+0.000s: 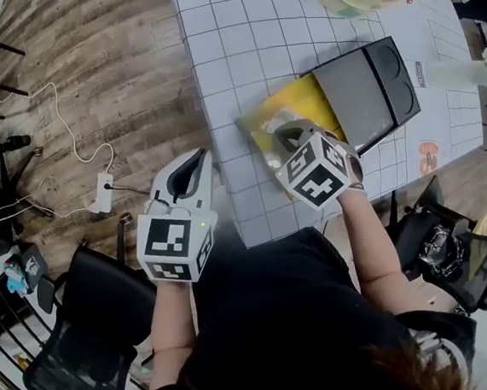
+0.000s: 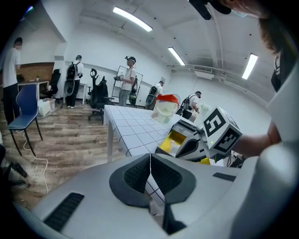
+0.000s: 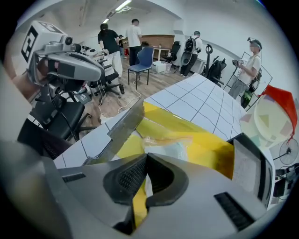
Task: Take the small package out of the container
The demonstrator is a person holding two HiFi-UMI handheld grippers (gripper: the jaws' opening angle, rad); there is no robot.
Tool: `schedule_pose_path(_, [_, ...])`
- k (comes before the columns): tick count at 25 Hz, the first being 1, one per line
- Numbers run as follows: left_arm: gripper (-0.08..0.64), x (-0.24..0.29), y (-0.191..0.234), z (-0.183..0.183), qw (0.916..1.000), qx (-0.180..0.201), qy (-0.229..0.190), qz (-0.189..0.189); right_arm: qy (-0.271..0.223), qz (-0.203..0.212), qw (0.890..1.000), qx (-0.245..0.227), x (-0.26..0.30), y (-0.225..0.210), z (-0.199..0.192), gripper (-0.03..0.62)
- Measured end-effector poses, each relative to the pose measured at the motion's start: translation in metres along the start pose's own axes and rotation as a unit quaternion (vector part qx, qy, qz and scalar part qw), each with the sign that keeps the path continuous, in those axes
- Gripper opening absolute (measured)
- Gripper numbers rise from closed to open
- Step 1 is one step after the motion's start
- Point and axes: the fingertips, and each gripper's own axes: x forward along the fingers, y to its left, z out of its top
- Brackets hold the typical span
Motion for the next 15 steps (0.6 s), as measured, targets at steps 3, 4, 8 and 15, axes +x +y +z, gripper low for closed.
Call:
schedule_pose_path(3, [0.028, -0.003, -0.003, 0.000, 1.0000, 0.002, -0.003, 0.004, -0.011, -0.004, 1.000, -0.006, -0.007, 0.002, 0.002, 0.015])
schedule_pose_path(4, [0.028, -0.004, -0.005, 0.001, 1.0000, 0.003, -0.005, 0.006, -0.018, -0.005, 1.000, -0.005, -0.011, 0.003, 0.003, 0.015])
schedule_pose_path(8, [0.028, -0.009, -0.015, 0.007, 0.9998, 0.009, -0.014, 0.012, -0.044, -0.013, 0.999, -0.004, -0.027, 0.002, 0.008, 0.015])
schedule_pose_path(15, [0.028, -0.018, -0.033, 0.016, 0.9990, 0.022, -0.029, 0.027, -0.095, -0.032, 0.995, -0.003, -0.063, 0.002, 0.010, 0.015])
